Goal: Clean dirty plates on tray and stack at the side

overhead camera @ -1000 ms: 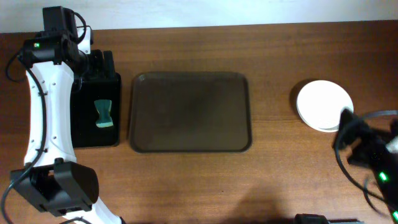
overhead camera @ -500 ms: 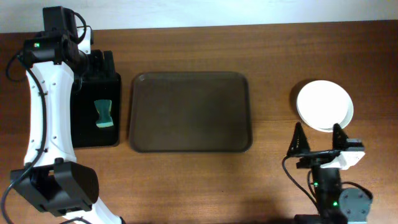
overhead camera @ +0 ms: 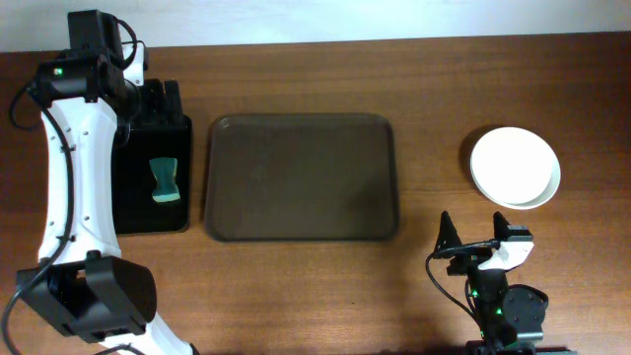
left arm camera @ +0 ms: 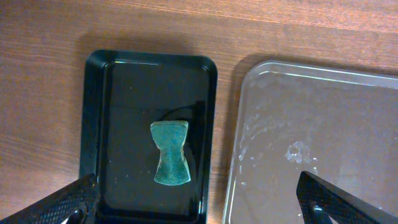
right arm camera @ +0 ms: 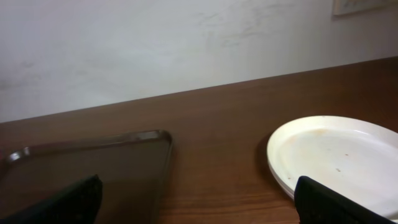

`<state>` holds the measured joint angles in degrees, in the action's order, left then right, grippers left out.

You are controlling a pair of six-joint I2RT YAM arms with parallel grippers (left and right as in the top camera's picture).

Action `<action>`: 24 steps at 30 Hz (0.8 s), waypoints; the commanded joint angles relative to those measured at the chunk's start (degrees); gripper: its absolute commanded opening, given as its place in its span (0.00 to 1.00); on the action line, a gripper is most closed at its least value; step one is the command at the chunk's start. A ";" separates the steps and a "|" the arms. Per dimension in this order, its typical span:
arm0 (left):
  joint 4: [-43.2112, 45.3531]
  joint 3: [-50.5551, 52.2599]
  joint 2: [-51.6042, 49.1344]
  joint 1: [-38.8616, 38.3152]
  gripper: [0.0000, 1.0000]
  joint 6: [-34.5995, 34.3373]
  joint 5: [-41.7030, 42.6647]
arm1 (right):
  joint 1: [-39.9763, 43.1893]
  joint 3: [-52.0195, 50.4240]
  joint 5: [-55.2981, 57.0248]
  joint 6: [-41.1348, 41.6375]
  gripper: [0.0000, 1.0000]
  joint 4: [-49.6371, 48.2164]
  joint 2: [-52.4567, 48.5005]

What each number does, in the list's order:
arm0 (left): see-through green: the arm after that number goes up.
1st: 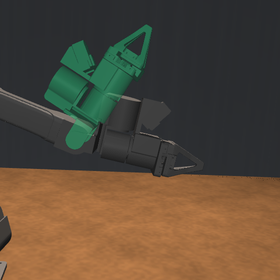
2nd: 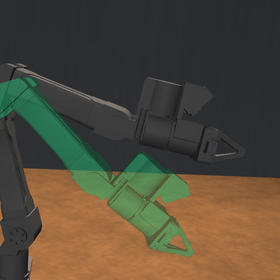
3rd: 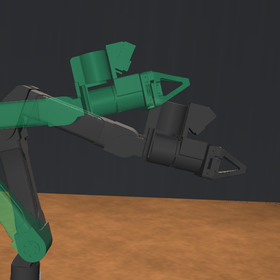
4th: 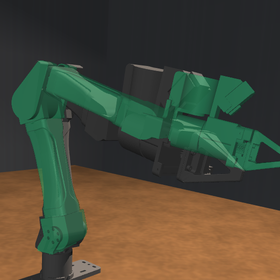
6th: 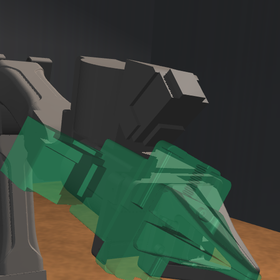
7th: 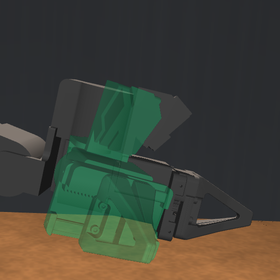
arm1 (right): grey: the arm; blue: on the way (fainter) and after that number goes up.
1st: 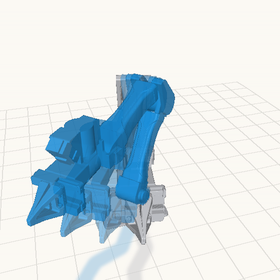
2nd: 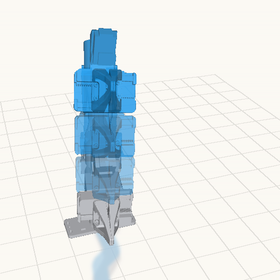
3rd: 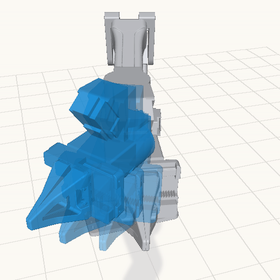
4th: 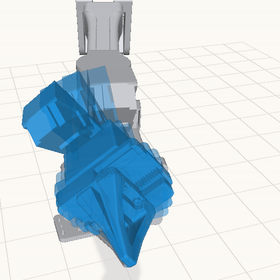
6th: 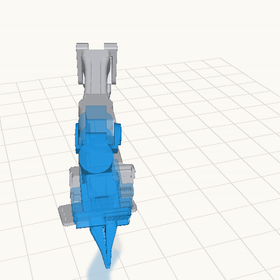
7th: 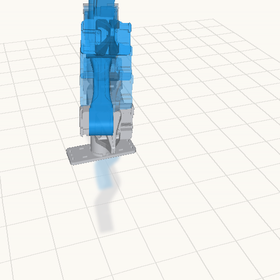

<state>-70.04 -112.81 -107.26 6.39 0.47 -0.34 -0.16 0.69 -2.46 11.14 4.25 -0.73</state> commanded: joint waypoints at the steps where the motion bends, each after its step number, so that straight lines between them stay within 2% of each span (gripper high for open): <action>1: 0.04 -0.15 -0.17 0.15 0.99 0.44 0.59 | -1.01 -0.37 0.13 -0.17 0.98 0.07 0.48; 16: 0.02 -0.15 -0.17 0.15 0.99 0.44 0.57 | -1.01 -0.37 0.11 -0.20 0.98 0.07 0.48; 18: 0.02 -0.15 0.90 0.15 0.99 0.46 -1.36 | -1.01 -0.37 0.11 -0.20 0.98 0.07 0.48; 21: 2.58 0.68 7.74 0.13 0.99 0.46 -0.98 | -1.01 -0.37 0.11 -0.17 0.98 0.07 0.48; 24: 14.45 11.50 19.76 0.15 0.99 0.44 2.58 | -1.01 -0.37 0.11 -0.17 0.98 0.07 0.48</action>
<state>-61.45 -108.79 -99.18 6.39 0.47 -0.64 -0.64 0.69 -2.46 11.14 4.25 -0.73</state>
